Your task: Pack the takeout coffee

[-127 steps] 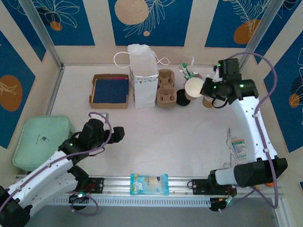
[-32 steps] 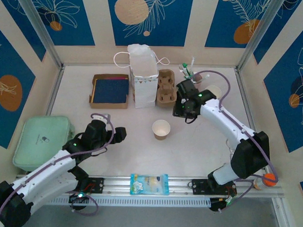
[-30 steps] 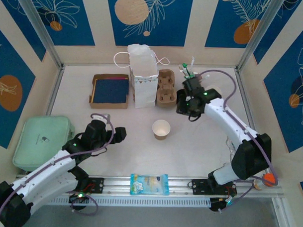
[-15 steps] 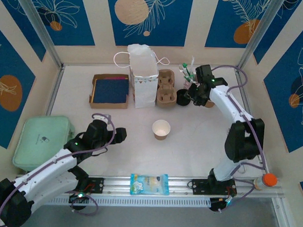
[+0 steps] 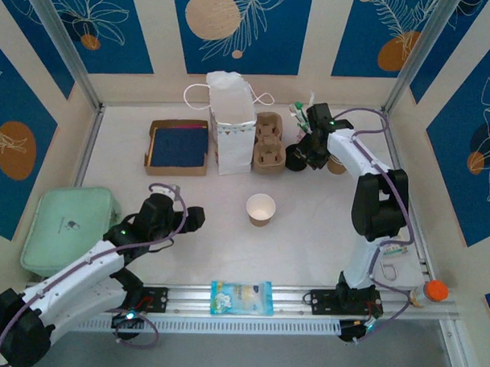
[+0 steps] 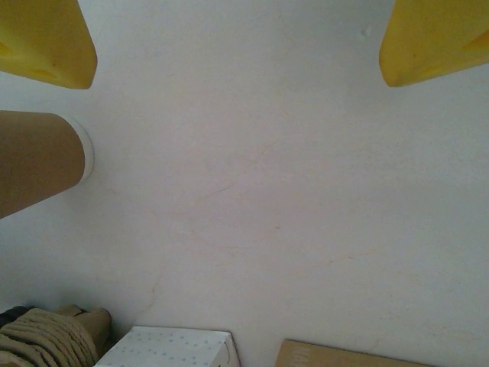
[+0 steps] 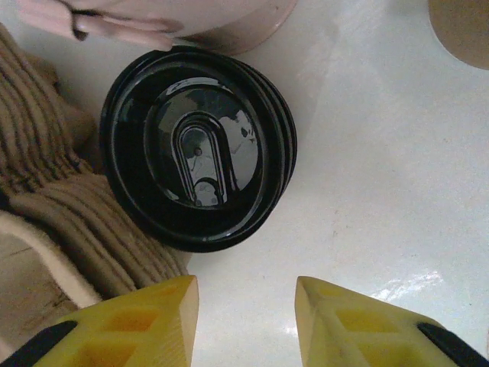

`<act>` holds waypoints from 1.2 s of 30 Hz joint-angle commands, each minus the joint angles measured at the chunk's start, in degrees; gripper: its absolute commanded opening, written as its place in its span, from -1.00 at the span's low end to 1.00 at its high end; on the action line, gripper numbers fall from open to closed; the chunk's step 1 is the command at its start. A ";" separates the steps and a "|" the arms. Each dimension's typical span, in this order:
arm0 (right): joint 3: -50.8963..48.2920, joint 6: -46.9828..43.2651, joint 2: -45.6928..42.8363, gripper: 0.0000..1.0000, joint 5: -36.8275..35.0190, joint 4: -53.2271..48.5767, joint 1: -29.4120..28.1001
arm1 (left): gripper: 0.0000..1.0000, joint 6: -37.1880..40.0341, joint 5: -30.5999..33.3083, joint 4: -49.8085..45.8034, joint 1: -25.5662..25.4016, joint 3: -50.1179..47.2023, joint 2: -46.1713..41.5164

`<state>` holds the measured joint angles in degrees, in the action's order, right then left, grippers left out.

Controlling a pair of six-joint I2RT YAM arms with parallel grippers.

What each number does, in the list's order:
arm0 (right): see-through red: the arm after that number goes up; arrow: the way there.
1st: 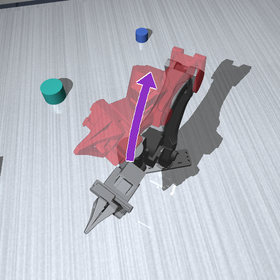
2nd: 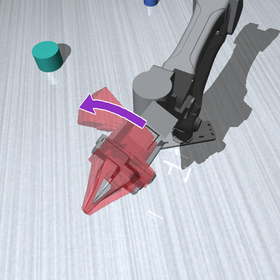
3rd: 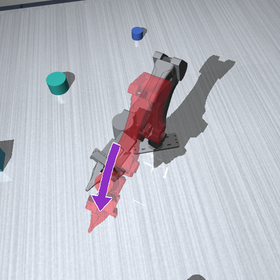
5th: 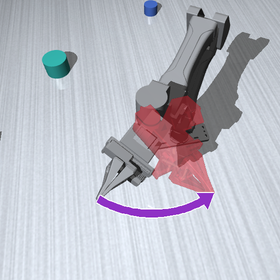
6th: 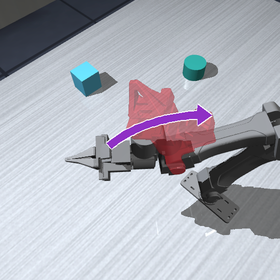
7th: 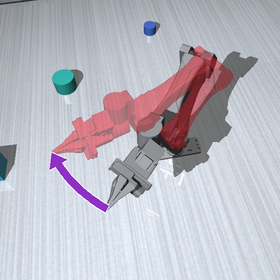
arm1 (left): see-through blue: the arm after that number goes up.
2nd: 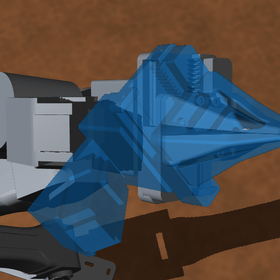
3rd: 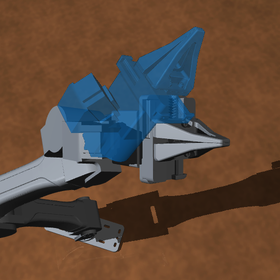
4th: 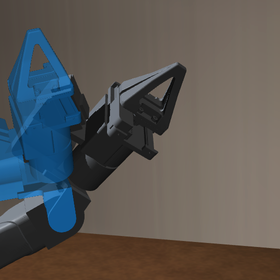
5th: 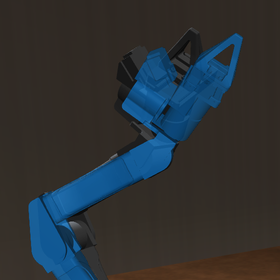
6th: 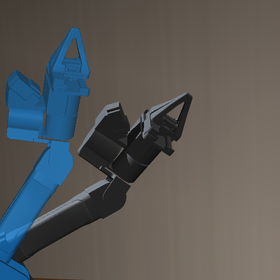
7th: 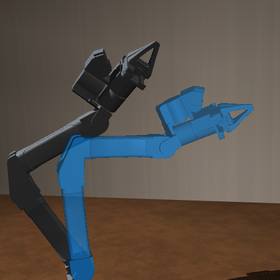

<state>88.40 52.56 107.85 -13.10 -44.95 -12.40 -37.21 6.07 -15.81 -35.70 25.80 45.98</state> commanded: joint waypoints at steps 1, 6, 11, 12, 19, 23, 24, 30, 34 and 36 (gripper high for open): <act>1.98 3.02 1.30 -0.24 -1.30 -0.12 -0.59 | 0.91 0.98 1.32 -0.02 -0.60 0.01 -0.23; 3.88 4.41 3.80 -0.25 -1.55 -0.66 -0.82 | 0.91 1.09 2.00 -0.25 -0.60 -0.84 -1.14; 5.02 5.74 5.29 -0.25 -2.27 -1.29 -0.98 | 0.92 1.55 2.24 -0.41 -0.60 -1.19 -1.41; 4.94 6.12 5.35 -0.25 -2.45 -1.31 -1.05 | 0.92 1.63 2.28 -0.37 -0.60 -1.19 -1.39; 5.26 8.07 6.28 -0.25 -3.51 -1.18 -0.97 | 0.93 2.31 2.46 -0.21 -0.60 -1.45 -1.22; 5.32 9.36 7.06 -0.27 -3.64 -0.96 -0.89 | 0.93 2.50 2.64 -0.19 -0.60 -1.46 -1.24; 5.20 9.56 7.23 -0.27 -3.56 -0.68 -0.83 | 0.94 2.64 2.79 -0.18 -0.60 -1.54 -1.21; 5.90 9.85 8.76 -0.29 -3.53 -0.53 -0.53 | 0.94 2.84 2.90 -0.26 -0.60 -1.71 -1.22; 6.08 9.68 9.15 -0.30 -3.33 -0.23 -0.43 | 0.94 3.03 3.08 -0.21 -0.60 -1.63 -1.06; 6.21 9.67 9.39 -0.31 -3.42 -0.09 -0.33 | 0.94 3.19 3.16 -0.10 -0.59 -1.63 -0.98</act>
<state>92.92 61.14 116.46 -15.94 -44.40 -13.04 -35.46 8.03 -15.84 -35.73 24.77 45.17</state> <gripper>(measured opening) 0.348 0.971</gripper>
